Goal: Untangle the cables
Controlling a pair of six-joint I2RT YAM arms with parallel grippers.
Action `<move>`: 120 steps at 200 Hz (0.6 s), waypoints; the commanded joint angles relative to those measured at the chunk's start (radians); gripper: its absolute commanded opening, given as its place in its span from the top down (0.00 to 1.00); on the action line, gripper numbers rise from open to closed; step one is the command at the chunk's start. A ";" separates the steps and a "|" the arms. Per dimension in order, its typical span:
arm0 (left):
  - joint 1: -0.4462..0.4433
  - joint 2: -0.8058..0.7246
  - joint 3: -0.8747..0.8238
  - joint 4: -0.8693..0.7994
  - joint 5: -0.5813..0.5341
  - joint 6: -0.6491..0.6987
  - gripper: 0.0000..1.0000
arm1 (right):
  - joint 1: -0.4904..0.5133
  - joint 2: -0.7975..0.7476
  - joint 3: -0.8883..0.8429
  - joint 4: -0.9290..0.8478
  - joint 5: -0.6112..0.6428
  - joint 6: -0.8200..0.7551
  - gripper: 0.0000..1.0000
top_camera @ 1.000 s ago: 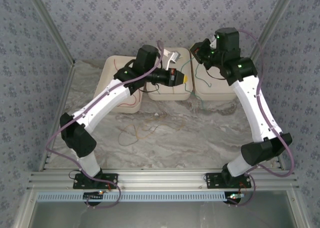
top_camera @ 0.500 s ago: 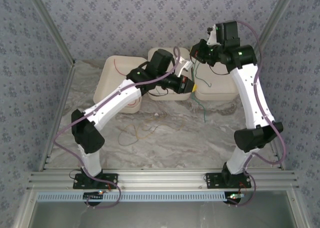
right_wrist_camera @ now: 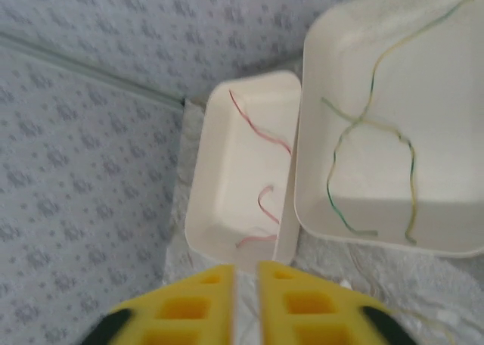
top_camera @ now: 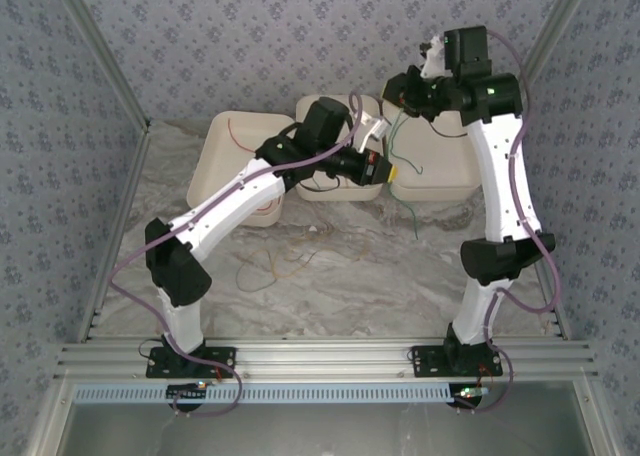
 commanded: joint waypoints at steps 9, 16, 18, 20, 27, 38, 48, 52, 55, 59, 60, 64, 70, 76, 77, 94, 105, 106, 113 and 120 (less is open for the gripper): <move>-0.012 0.018 -0.039 -0.043 0.092 -0.086 1.00 | -0.071 -0.123 -0.053 0.135 0.066 -0.035 0.46; -0.001 0.015 -0.043 -0.024 0.100 -0.107 1.00 | -0.090 -0.155 -0.089 0.147 0.078 -0.040 0.41; 0.001 0.016 -0.045 -0.020 0.100 -0.113 1.00 | -0.096 -0.165 -0.099 0.150 0.079 -0.041 0.40; 0.004 0.015 -0.045 -0.015 0.104 -0.118 1.00 | -0.102 -0.171 -0.109 0.154 0.078 -0.043 0.39; 0.013 0.014 -0.048 0.001 0.108 -0.137 1.00 | -0.122 -0.207 -0.146 0.163 0.078 -0.050 0.38; 0.027 0.013 -0.050 0.019 0.116 -0.166 1.00 | -0.150 -0.268 -0.220 0.183 0.077 -0.098 0.38; 0.041 0.013 -0.046 0.032 0.118 -0.193 1.00 | -0.159 -0.325 -0.299 0.200 0.079 -0.127 0.38; 0.045 0.014 -0.045 0.038 0.118 -0.205 1.00 | -0.157 -0.346 -0.325 0.201 0.086 -0.143 0.39; 0.050 0.014 -0.043 0.043 0.116 -0.215 1.00 | -0.154 -0.361 -0.346 0.199 0.090 -0.160 0.39; 0.056 0.014 -0.040 0.049 0.116 -0.228 1.00 | -0.144 -0.379 -0.383 0.199 0.100 -0.182 0.42; 0.058 0.014 -0.040 0.050 0.116 -0.231 1.00 | -0.140 -0.386 -0.393 0.199 0.102 -0.185 0.42; 0.065 0.014 -0.038 0.056 0.115 -0.247 1.00 | -0.124 -0.411 -0.433 0.203 0.113 -0.212 0.44; 0.073 0.016 -0.033 0.063 0.112 -0.271 1.00 | -0.091 -0.451 -0.500 0.220 0.141 -0.248 0.45; 0.084 0.018 -0.026 0.066 0.110 -0.296 1.00 | -0.056 -0.503 -0.602 0.261 0.163 -0.271 0.46; 0.086 0.019 -0.024 0.068 0.110 -0.300 1.00 | -0.050 -0.512 -0.621 0.270 0.164 -0.274 0.46; 0.115 0.034 0.005 0.068 0.110 -0.366 1.00 | 0.040 -0.655 -0.891 0.447 0.172 -0.297 0.45; 0.130 0.044 0.041 0.054 0.103 -0.396 1.00 | 0.092 -0.692 -0.982 0.477 0.177 -0.325 0.44; 0.131 0.045 0.044 0.052 0.103 -0.399 1.00 | 0.097 -0.693 -0.989 0.475 0.178 -0.327 0.44; 0.140 0.052 0.059 0.043 0.102 -0.416 1.00 | 0.133 -0.691 -1.015 0.445 0.187 -0.362 0.44; 0.147 0.057 0.074 0.038 0.105 -0.432 1.00 | 0.175 -0.687 -1.040 0.421 0.201 -0.406 0.44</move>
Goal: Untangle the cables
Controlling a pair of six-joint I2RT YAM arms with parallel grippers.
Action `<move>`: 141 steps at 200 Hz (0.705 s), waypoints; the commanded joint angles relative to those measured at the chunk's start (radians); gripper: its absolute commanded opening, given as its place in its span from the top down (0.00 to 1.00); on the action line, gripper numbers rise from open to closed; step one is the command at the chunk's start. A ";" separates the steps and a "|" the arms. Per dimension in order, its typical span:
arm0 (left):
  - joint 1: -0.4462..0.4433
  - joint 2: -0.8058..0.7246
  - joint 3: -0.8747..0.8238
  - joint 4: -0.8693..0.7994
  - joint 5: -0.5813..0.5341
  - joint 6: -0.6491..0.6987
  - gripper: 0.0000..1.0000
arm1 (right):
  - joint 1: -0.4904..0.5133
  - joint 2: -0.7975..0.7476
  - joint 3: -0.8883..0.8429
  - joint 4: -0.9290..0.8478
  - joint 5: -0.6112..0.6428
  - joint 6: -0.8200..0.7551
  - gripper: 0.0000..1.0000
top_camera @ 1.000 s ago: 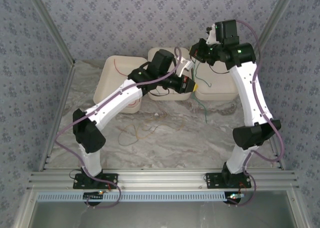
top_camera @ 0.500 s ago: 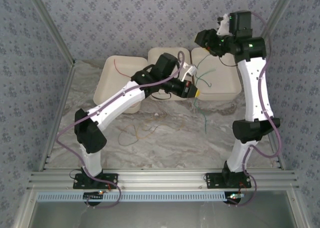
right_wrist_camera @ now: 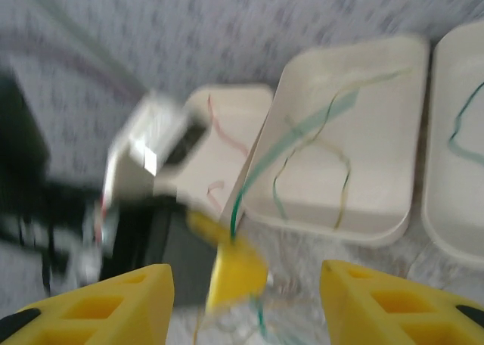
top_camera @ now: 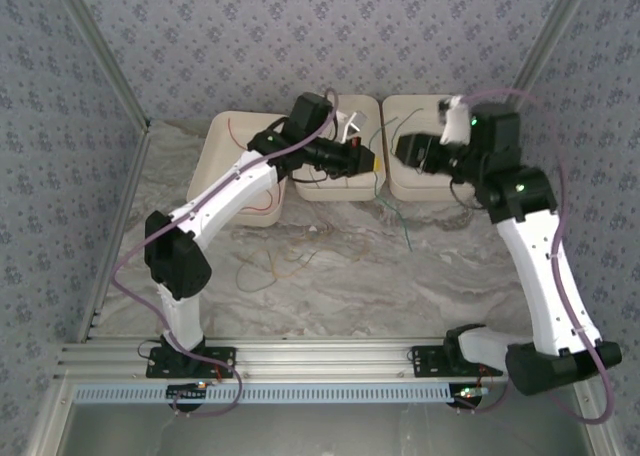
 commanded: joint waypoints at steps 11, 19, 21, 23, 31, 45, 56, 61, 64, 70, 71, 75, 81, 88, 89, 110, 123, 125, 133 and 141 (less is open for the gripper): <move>0.030 0.036 0.119 -0.004 0.020 -0.117 1.00 | 0.163 0.011 -0.138 0.039 0.109 -0.211 0.43; 0.033 0.046 0.146 -0.021 0.022 -0.119 1.00 | 0.214 0.015 -0.164 0.040 0.148 -0.252 0.43; 0.032 0.048 0.154 -0.024 0.022 -0.120 1.00 | 0.225 0.015 -0.171 0.042 0.159 -0.258 0.42; 0.032 0.051 0.161 -0.031 0.024 -0.119 1.00 | 0.233 0.016 -0.176 0.046 0.168 -0.262 0.42; 0.032 0.062 0.192 -0.053 0.027 -0.116 1.00 | 0.253 0.024 -0.188 0.054 0.198 -0.271 0.42; 0.032 0.078 0.234 -0.086 0.031 -0.113 1.00 | 0.257 0.038 -0.194 0.077 0.229 -0.267 0.42; 0.032 0.083 0.253 -0.107 0.031 -0.110 1.00 | 0.258 0.043 -0.194 0.100 0.260 -0.266 0.41; 0.032 0.083 0.258 -0.114 0.031 -0.108 1.00 | 0.259 0.044 -0.194 0.108 0.274 -0.271 0.41; 0.032 0.083 0.259 -0.116 0.031 -0.109 1.00 | 0.259 0.047 -0.193 0.110 0.282 -0.273 0.41; 0.032 0.083 0.261 -0.121 0.029 -0.106 1.00 | 0.261 0.049 -0.188 0.110 0.311 -0.275 0.41; 0.032 0.083 0.261 -0.122 0.029 -0.106 1.00 | 0.262 0.050 -0.187 0.110 0.316 -0.275 0.41; 0.033 0.083 0.263 -0.128 0.026 -0.104 1.00 | 0.263 0.051 -0.185 0.108 0.333 -0.277 0.41; 0.032 0.083 0.265 -0.141 0.020 -0.100 1.00 | 0.265 0.048 -0.180 0.104 0.356 -0.278 0.41; 0.032 0.083 0.267 -0.155 0.014 -0.095 1.00 | 0.269 0.039 -0.174 0.102 0.370 -0.282 0.41; 0.032 0.083 0.267 -0.157 0.013 -0.094 1.00 | 0.269 0.038 -0.174 0.101 0.373 -0.283 0.41; 0.032 0.077 0.261 -0.174 -0.010 -0.081 1.00 | 0.277 -0.021 -0.170 0.098 0.377 -0.277 0.37; 0.032 0.079 0.262 -0.174 -0.015 -0.080 1.00 | 0.278 -0.046 -0.166 0.080 0.377 -0.268 0.34; 0.033 0.079 0.263 -0.174 -0.015 -0.080 1.00 | 0.277 -0.050 -0.164 0.077 0.377 -0.266 0.33; 0.033 0.082 0.264 -0.174 -0.017 -0.081 1.00 | 0.276 -0.055 -0.161 0.065 0.371 -0.258 0.30; 0.032 0.085 0.268 -0.174 -0.016 -0.081 1.00 | 0.272 -0.059 -0.159 0.059 0.359 -0.250 0.28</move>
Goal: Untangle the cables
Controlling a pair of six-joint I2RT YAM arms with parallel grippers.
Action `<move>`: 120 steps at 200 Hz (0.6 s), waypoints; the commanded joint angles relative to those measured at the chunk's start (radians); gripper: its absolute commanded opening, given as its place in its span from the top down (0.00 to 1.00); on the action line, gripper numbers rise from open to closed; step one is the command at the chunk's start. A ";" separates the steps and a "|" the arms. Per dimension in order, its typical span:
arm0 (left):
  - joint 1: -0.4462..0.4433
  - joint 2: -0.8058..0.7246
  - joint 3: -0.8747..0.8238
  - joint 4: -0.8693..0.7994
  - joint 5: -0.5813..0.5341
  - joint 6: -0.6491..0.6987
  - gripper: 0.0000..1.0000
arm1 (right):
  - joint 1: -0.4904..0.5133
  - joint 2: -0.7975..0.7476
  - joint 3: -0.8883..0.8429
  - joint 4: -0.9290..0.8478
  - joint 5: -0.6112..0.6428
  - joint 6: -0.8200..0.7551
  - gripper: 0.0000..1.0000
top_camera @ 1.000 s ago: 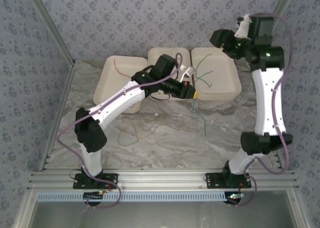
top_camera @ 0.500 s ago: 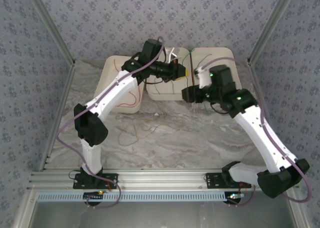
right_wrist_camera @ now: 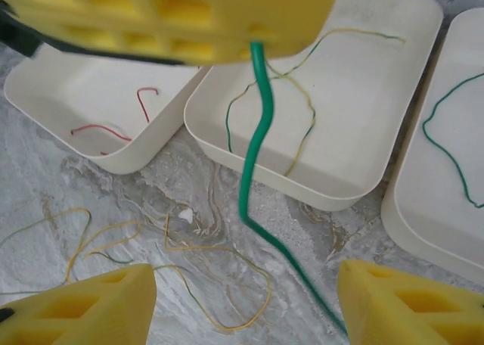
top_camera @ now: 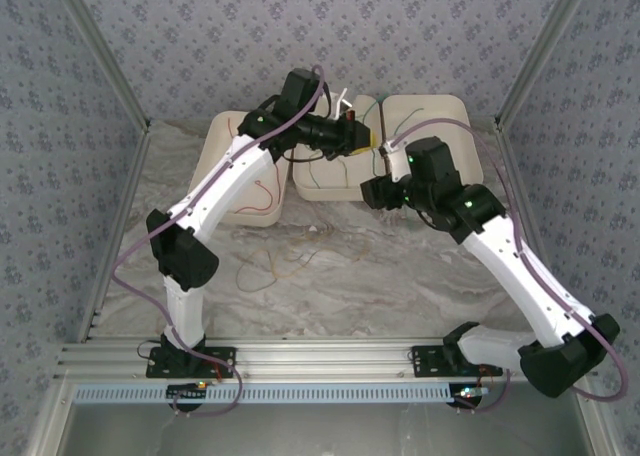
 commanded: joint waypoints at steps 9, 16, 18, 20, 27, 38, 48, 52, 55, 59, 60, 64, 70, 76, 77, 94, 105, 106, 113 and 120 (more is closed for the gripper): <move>-0.004 0.021 0.033 -0.023 -0.003 0.016 1.00 | -0.005 -0.050 0.037 -0.015 0.000 0.009 0.27; -0.004 0.024 0.037 -0.023 0.002 0.014 1.00 | -0.016 -0.047 0.030 -0.004 -0.023 0.014 0.26; -0.004 0.024 0.039 -0.023 0.003 0.014 1.00 | -0.019 -0.045 0.027 -0.002 -0.031 0.016 0.25; -0.004 0.025 0.041 -0.024 0.006 0.014 1.00 | -0.025 -0.042 0.026 0.002 -0.040 0.018 0.25; -0.005 0.028 0.049 -0.023 0.012 0.016 1.00 | -0.046 -0.030 0.022 0.010 -0.090 0.026 0.25; -0.006 0.033 0.061 -0.023 0.023 0.016 1.00 | -0.095 0.001 0.028 0.020 -0.181 0.036 0.27; -0.006 0.038 0.070 -0.023 0.035 0.017 1.00 | -0.130 0.035 0.051 0.025 -0.256 0.038 0.28; -0.006 0.039 0.074 -0.023 0.040 0.019 1.00 | -0.140 0.049 0.060 0.028 -0.279 0.040 0.29; -0.007 0.039 0.077 -0.023 0.040 0.019 1.00 | -0.146 0.059 0.067 0.027 -0.293 0.040 0.29; -0.007 0.041 0.080 -0.044 0.039 0.021 1.00 | -0.150 0.072 0.080 0.027 -0.305 0.039 0.30; -0.007 0.041 0.080 -0.047 0.039 0.022 1.00 | -0.150 0.076 0.083 0.026 -0.308 0.038 0.30; -0.007 0.043 0.083 -0.053 0.040 0.023 1.00 | -0.150 0.089 0.096 0.023 -0.318 0.034 0.31; -0.007 0.044 0.085 -0.056 0.042 0.025 1.00 | -0.153 0.107 0.114 0.018 -0.339 0.026 0.32; -0.007 0.045 0.085 -0.059 0.042 0.025 1.00 | -0.153 0.129 0.128 0.011 -0.360 0.022 0.34; -0.007 0.046 0.085 -0.060 0.042 0.025 1.00 | -0.153 0.132 0.130 0.010 -0.363 0.021 0.35; -0.007 0.050 0.087 -0.060 0.042 0.024 1.00 | -0.152 0.172 0.157 -0.007 -0.397 0.021 0.45; -0.007 0.051 0.088 -0.057 0.042 0.023 1.00 | -0.153 0.177 0.151 0.002 -0.386 0.028 0.53; -0.007 0.052 0.088 -0.057 0.042 0.024 1.00 | -0.153 0.178 0.149 0.003 -0.386 0.030 0.54; -0.007 0.052 0.090 -0.056 0.042 0.023 1.00 | -0.158 0.176 0.141 0.019 -0.382 0.039 0.59; -0.007 0.053 0.093 -0.057 0.042 0.023 1.00 | -0.166 0.176 0.134 0.029 -0.378 0.049 0.66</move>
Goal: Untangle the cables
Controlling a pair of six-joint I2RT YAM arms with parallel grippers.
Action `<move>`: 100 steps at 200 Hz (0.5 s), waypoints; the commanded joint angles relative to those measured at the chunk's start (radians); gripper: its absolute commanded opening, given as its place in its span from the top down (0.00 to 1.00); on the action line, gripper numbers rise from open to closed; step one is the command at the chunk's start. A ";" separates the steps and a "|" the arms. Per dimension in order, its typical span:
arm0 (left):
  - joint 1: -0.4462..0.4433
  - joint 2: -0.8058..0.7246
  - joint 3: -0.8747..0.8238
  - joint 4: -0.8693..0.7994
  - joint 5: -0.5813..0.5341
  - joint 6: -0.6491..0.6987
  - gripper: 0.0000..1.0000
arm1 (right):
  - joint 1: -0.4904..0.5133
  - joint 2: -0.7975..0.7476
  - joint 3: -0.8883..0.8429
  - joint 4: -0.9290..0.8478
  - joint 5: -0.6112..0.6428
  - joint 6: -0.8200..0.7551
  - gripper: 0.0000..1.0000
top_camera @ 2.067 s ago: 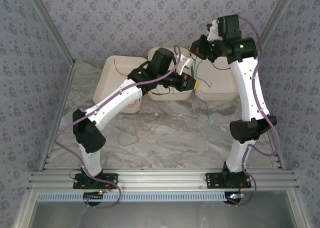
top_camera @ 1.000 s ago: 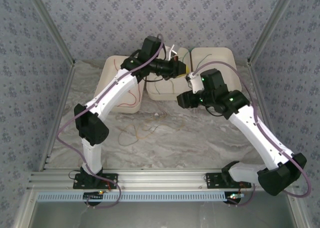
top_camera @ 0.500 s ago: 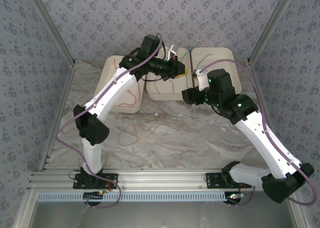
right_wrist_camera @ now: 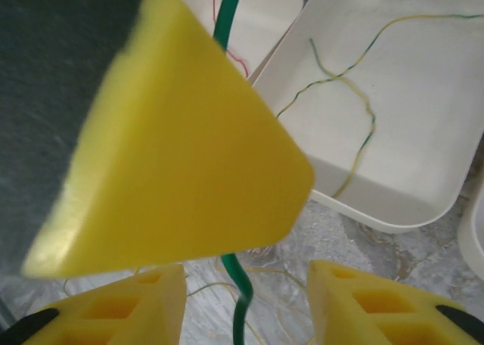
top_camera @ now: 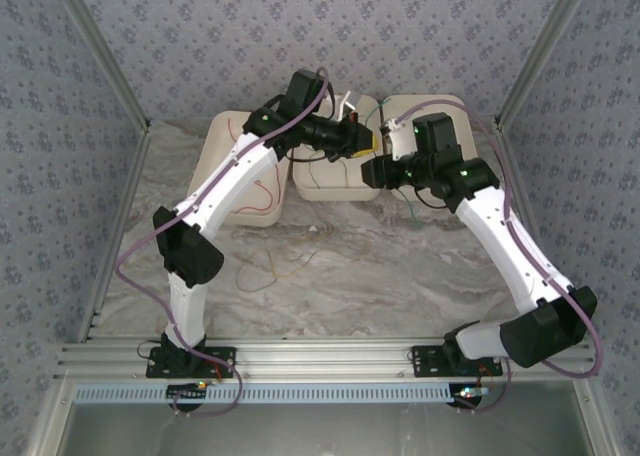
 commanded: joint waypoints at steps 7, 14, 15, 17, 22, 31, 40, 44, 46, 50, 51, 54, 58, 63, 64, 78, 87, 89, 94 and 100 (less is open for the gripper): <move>-0.005 0.010 0.046 -0.017 0.026 0.019 1.00 | -0.019 -0.005 0.019 0.025 -0.049 0.024 0.74; -0.006 0.013 0.050 -0.019 0.026 0.020 1.00 | -0.023 -0.003 0.020 0.023 -0.050 0.028 0.82; -0.006 0.014 0.051 -0.020 0.026 0.021 1.00 | -0.024 -0.003 0.021 0.023 -0.050 0.028 0.83; -0.006 0.014 0.052 -0.020 0.026 0.020 1.00 | -0.024 -0.003 0.022 0.021 -0.050 0.029 0.85; -0.005 0.015 0.054 -0.022 0.026 0.021 1.00 | -0.025 -0.003 0.025 0.016 -0.045 0.029 0.90; -0.004 0.018 0.058 -0.022 0.024 0.020 1.00 | -0.024 -0.006 0.027 0.007 -0.038 0.024 0.98; -0.002 0.019 0.062 -0.022 0.022 0.018 1.00 | -0.026 -0.011 0.027 -0.006 -0.037 0.018 1.00; -0.002 0.021 0.063 -0.022 0.020 0.016 1.00 | -0.026 -0.014 0.027 -0.013 -0.037 0.015 1.00; -0.001 0.021 0.063 -0.021 0.019 0.015 0.99 | -0.025 -0.016 0.027 -0.016 -0.037 0.013 1.00; 0.000 0.021 0.064 -0.019 0.017 0.013 0.94 | -0.025 -0.017 0.027 -0.023 -0.036 0.008 1.00; 0.000 0.020 0.064 -0.018 0.016 0.012 0.91 | -0.025 -0.018 0.027 -0.024 -0.037 0.007 1.00; 0.002 0.020 0.066 -0.017 0.013 0.010 0.86 | -0.025 -0.020 0.026 -0.031 -0.035 0.003 1.00; 0.004 0.018 0.066 -0.015 0.008 0.008 0.75 | -0.025 -0.021 0.025 -0.040 -0.035 0.000 1.00; 0.006 0.016 0.069 -0.015 -0.001 0.006 0.61 | -0.025 -0.024 0.025 -0.052 -0.031 -0.009 1.00; 0.006 0.014 0.069 -0.015 -0.003 0.006 0.60 | -0.025 -0.024 0.026 -0.053 -0.029 -0.010 1.00; 0.014 0.000 0.070 -0.013 -0.038 0.000 0.43 | -0.032 -0.033 0.021 -0.079 -0.012 -0.021 1.00; 0.023 -0.012 0.069 -0.012 -0.064 -0.006 0.34 | -0.043 -0.038 0.018 -0.086 -0.006 -0.024 1.00; 0.026 -0.016 0.068 -0.011 -0.068 -0.007 0.32 | -0.046 -0.040 0.017 -0.086 -0.003 -0.024 1.00; 0.033 -0.024 0.068 -0.012 -0.084 -0.011 0.30 | -0.054 -0.040 0.017 -0.088 0.003 -0.023 1.00; 0.040 -0.034 0.066 -0.013 -0.102 -0.014 0.26 | -0.069 -0.041 0.018 -0.088 0.003 -0.020 1.00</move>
